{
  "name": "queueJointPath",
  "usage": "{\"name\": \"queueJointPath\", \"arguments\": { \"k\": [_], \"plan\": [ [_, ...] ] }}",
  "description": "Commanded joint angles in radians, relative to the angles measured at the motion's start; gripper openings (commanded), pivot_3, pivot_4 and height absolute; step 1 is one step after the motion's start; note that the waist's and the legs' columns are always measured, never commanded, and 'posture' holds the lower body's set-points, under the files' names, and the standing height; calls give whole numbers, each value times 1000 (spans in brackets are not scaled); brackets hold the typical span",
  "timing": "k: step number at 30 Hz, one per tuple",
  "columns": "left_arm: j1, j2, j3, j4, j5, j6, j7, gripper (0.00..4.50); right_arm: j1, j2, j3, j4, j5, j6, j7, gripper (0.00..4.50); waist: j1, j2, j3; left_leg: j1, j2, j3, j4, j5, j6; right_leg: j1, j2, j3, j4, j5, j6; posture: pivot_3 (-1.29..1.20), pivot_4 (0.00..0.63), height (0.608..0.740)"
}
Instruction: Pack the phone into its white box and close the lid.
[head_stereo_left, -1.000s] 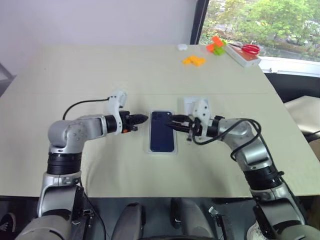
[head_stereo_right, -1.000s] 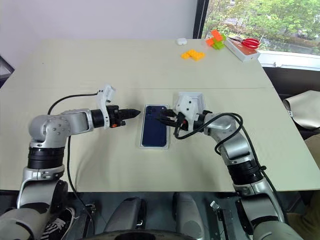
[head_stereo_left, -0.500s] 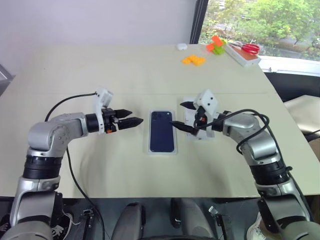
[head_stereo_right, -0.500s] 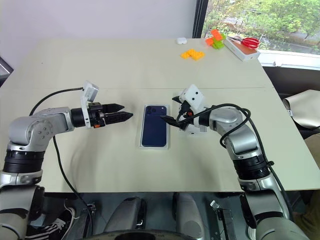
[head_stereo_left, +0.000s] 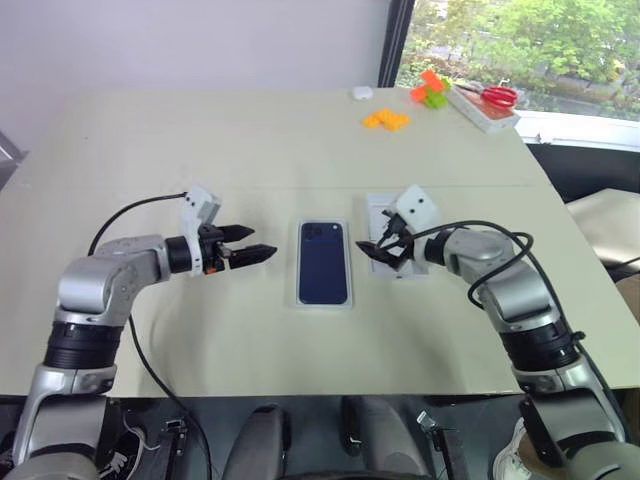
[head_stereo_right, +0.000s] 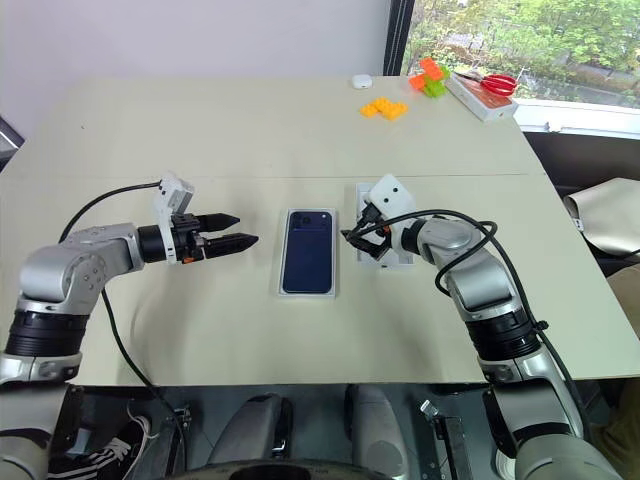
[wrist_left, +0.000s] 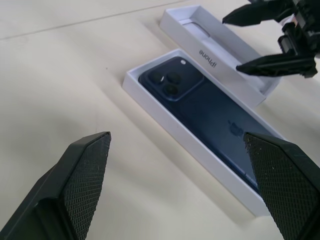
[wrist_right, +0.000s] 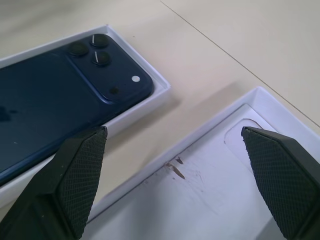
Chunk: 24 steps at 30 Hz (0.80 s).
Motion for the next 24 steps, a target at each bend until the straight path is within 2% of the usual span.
{"name": "queueJointPath", "arguments": {
  "k": [1, 5, 11, 13, 20, 24],
  "plan": [
    [37, 27, -7, -63, 57, -150, -51, 4469, -18, 22, -20, -64, 0, 60, -40, 4500, 0, 0, 0, 0, 0, 0, 0, 0, 0, 0, 0, 0, 0, 0, 0, 0, 150, 740],
    [58, 3, -1, -65, 90, -271, -56, 4469, -18, 48, -14, -65, -11, 131, -87, 4500, 3, 0, 0, 0, 1, 0, 0, 0, 0, -1, 0, 0, 0, 0, 0, 0, 150, 740],
    [76, -13, -5, -90, 85, -300, -63, 4469, -27, 97, -3, -61, -60, 207, -197, 4500, 2, 0, 0, -1, 0, 0, 0, 0, 0, -1, 0, 0, 0, 0, 0, 0, 150, 740],
    [77, -16, -6, -91, 93, -305, -56, 4469, -22, 75, 23, -62, -83, 195, -194, 4500, 1, 0, 0, -1, 0, 0, 0, 0, 0, -1, 0, 0, 0, 0, 0, 0, 150, 740],
    [76, -21, 1, -88, 98, -313, -45, 4469, 9, 15, -21, -72, -78, 196, -172, 4500, 2, 0, 0, -1, 0, 0, 0, 0, 1, 0, 0, 0, 0, 0, 0, 0, 150, 740],
    [95, -31, -10, -94, 107, -322, -42, 4469, 11, 25, -42, -104, -55, 233, -175, 4500, -2, 0, 0, -1, 0, 0, 0, 0, 1, 0, 1, 0, 0, 0, 0, 0, 150, 740]
  ]
}}
